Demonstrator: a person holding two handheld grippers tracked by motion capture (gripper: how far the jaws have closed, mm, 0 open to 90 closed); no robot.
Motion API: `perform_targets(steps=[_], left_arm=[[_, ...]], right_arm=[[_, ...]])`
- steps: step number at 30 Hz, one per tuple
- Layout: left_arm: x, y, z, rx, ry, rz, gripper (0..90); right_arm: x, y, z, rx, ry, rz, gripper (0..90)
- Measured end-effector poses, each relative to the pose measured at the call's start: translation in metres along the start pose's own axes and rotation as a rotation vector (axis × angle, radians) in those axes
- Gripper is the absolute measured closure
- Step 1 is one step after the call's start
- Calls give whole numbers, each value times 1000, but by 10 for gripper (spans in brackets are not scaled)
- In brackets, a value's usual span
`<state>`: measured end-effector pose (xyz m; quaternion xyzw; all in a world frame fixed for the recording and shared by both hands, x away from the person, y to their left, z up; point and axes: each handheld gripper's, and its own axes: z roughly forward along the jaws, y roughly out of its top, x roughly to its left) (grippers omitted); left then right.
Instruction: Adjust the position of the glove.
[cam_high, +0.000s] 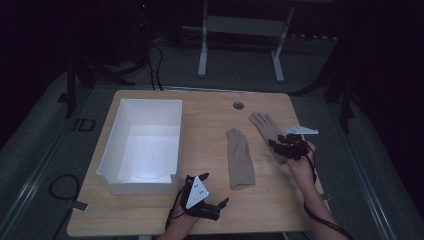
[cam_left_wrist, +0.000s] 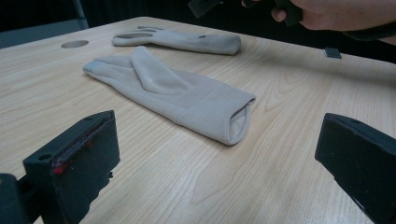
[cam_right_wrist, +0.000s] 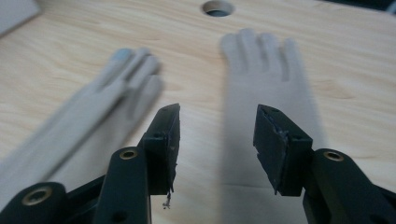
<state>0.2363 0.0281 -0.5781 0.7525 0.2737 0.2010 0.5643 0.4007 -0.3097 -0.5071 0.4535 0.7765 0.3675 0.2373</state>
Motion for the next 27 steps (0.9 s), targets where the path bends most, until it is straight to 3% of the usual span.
perform_targets(steps=[3, 5, 11, 20, 27], left_arm=[[0, 0, 0, 0, 0, -1, 2], [0, 0, 0, 0, 0, -1, 2], [0, 0, 0, -1, 0, -2, 2], [0, 0, 0, -4, 1, -6, 2], [1, 0, 0, -6, 1, -11, 2]], right_arm=[[-14, 1, 2, -1, -12, -2, 508], [-23, 2, 3, -13, 11, 7, 508], [-41, 6, 12, 5, 16, 21, 521], [-56, 10, 30, 19, 12, 54, 520], [-58, 7, 52, 45, 24, 59, 503]])
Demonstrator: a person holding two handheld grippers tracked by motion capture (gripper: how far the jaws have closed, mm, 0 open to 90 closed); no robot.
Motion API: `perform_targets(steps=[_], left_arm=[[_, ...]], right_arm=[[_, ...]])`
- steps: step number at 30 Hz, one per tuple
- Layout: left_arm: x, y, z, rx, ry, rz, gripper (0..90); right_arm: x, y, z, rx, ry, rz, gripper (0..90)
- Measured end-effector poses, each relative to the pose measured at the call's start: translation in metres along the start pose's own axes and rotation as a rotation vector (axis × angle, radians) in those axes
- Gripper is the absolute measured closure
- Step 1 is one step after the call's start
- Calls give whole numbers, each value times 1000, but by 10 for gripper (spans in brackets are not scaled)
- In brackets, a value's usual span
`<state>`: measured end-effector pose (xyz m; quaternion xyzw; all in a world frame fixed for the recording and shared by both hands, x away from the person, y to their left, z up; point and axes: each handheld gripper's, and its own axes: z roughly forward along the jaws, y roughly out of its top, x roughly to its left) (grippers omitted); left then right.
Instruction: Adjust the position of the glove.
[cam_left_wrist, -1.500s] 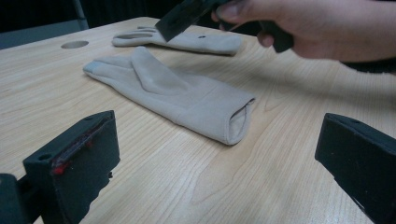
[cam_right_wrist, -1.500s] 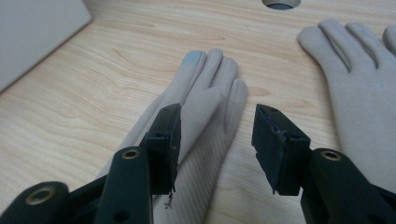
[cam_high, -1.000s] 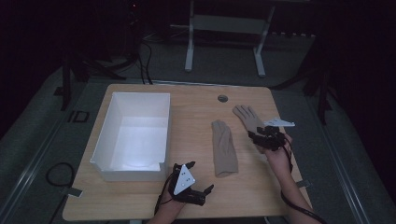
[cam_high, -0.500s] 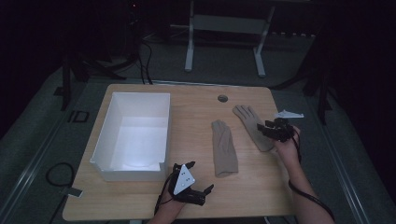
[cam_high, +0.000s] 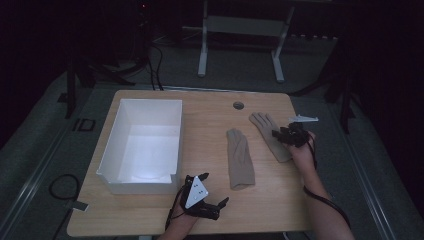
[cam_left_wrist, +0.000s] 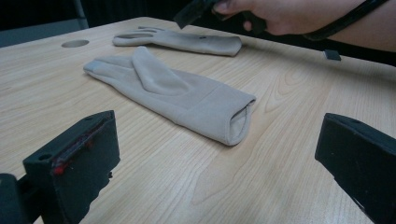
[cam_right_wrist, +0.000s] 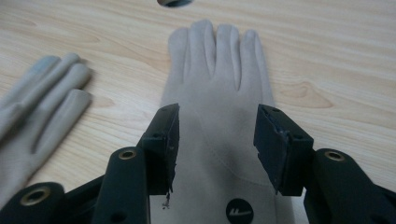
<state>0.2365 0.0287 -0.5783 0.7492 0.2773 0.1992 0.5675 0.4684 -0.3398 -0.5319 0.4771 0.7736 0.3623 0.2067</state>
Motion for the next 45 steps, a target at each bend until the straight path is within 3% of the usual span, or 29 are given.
perform_targets(steps=[10, 12, 15, 17, 19, 23, 31, 38, 45], left_arm=[[0, 0, 0, 1, 1, -6, 2], [0, 0, 0, 0, 1, -6, 2], [1, 0, 0, 0, 1, -6, 2], [1, 0, 0, 0, 1, -7, 2], [1, 0, 0, 0, 1, -8, 2], [1, 0, 0, 0, 1, -7, 2], [1, 0, 0, 2, 3, -7, 2], [0, 0, 0, 1, 5, -4, 2], [0, 0, 0, 2, 6, -6, 2]], right_arm=[[-1, -7, 28, 46, 9, -6, 520], [-1, -8, 29, 38, 3, -7, 573], [1, -7, 27, 52, -7, -11, 764], [3, -6, 27, 60, -18, -7, 814], [5, -5, 25, 66, -31, 28, 832], [11, 1, 13, 42, -55, 60, 834], [22, 10, -30, -22, -120, 115, 836], [29, 1, -67, -65, -181, 186, 835], [34, -13, -85, -53, -216, 221, 835]])
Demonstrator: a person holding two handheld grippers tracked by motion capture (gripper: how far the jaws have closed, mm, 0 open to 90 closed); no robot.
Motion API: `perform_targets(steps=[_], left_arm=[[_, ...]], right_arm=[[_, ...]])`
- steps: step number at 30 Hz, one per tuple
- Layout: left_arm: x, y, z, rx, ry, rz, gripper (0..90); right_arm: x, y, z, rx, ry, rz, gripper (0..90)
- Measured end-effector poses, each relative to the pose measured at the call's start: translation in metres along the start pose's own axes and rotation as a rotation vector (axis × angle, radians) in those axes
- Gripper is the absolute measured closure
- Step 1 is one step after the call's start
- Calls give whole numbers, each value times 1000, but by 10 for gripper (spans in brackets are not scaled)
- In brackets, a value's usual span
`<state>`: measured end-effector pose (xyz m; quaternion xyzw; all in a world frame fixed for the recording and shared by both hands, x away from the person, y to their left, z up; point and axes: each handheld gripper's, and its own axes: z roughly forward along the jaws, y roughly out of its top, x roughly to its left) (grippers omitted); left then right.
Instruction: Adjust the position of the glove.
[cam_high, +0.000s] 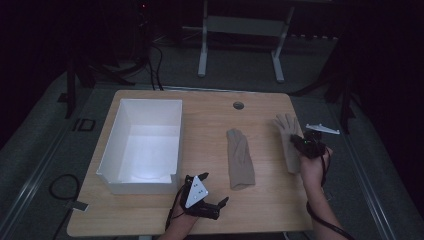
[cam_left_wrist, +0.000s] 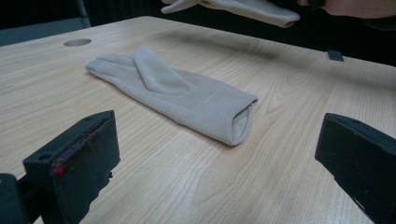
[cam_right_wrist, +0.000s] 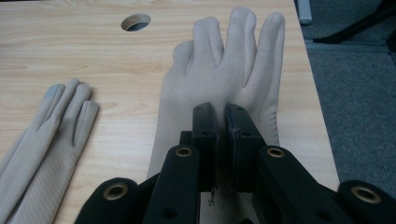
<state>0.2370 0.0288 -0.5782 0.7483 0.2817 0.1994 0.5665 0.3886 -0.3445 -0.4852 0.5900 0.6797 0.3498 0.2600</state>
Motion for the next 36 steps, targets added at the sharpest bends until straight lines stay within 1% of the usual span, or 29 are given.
perform_targets(steps=[3, 4, 7, 11, 13, 18, 19, 21, 25, 28, 30, 34, 36], left_arm=[[0, 0, 0, 0, 2, 1, 2], [0, 0, 0, 0, 3, 2, 2], [0, 0, 0, 0, 4, 5, 2], [0, 0, 0, 0, 3, 7, 2], [0, 0, 0, 1, 4, 7, 2], [-1, 0, 0, 0, 3, 7, 2], [-1, 0, 0, 1, 3, 8, 2], [-1, 0, 0, 1, 2, 8, 2], [-1, 0, 0, 1, 1, 9, 2], [-1, 0, 0, 1, -1, 10, 2], [-1, 0, 0, 2, -1, 10, 2], [-1, 0, 0, 3, -3, 11, 2], [-1, 0, 0, 4, -3, 13, 2]], right_arm=[[0, -10, -7, 5, -6, 3, 835], [0, -13, -9, 6, -16, -3, 835], [0, -23, -15, 3, -32, 4, 835], [-2, -36, -18, -3, -45, 30, 834], [-2, -42, -18, -3, -47, 50, 834], [2, -55, -11, 25, -61, 36, 833], [3, -57, -9, 33, -59, 43, 832], [4, -60, -5, 40, -68, 40, 831], [7, -68, 6, 81, -73, 33, 819], [6, -72, 13, 92, -79, 25, 798], [5, -74, 15, 90, -73, 24, 777], [1, -74, 15, 94, -43, 25, 735], [0, -72, 14, 95, -33, 8, 698]])
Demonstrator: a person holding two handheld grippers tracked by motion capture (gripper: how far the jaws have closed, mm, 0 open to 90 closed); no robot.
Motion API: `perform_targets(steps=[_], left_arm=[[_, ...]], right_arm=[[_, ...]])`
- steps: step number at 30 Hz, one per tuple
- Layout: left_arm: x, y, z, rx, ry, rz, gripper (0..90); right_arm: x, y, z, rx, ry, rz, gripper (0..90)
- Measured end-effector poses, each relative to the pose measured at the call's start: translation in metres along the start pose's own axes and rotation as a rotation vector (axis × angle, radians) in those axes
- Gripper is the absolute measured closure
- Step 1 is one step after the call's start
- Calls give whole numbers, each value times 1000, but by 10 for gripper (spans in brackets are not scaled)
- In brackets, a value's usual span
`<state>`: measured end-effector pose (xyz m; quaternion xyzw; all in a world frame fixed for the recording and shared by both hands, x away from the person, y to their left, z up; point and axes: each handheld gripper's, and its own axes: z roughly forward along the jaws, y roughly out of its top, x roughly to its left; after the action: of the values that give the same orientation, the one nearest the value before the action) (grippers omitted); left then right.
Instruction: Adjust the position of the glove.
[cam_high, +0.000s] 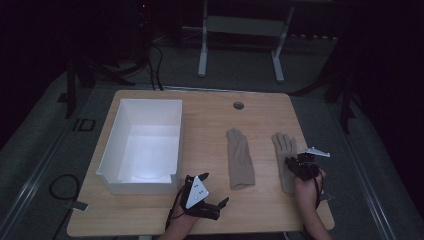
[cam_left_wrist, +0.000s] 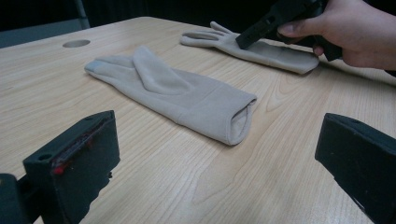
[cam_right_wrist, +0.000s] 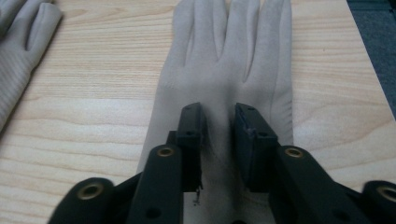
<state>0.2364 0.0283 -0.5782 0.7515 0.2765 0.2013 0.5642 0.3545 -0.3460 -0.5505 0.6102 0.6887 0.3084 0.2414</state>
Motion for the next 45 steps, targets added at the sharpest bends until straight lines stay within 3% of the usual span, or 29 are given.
perform_targets(steps=[3, 4, 11, 16, 21, 26, 29, 31, 33, 39, 45], left_arm=[[0, 0, 0, -1, 0, -3, 2], [0, 0, 0, -1, 0, -3, 2], [0, 0, 0, -1, 1, -3, 2], [0, 0, 0, -1, 3, -4, 2], [0, 0, 0, 2, 2, 2, 2], [0, 0, 0, 2, 1, 0, 2], [0, 0, 0, 3, 1, 2, 2], [0, 0, 0, 3, 2, 1, 2], [0, 0, 0, 2, 2, 0, 2], [0, 0, 0, 3, 2, 0, 2], [0, 0, 0, 3, 1, 1, 2]], right_arm=[[-1, 2, -1, -6, 28, -37, 677], [-3, 4, -3, -11, 43, -101, 655], [-16, 14, -16, -48, 148, -265, 578], [-20, 11, -18, -43, 168, -344, 561], [-23, 2, -10, -37, 180, -310, 552], [-18, -7, 1, -30, 179, -309, 553], [-18, -9, 1, -46, 174, -294, 624], [-18, -9, 1, -47, 166, -291, 747], [-18, -9, 0, -39, 144, -271, 805], [-12, -6, -2, -34, 100, -219, 836], [-4, 9, -17, -79, 77, -189, 838]])
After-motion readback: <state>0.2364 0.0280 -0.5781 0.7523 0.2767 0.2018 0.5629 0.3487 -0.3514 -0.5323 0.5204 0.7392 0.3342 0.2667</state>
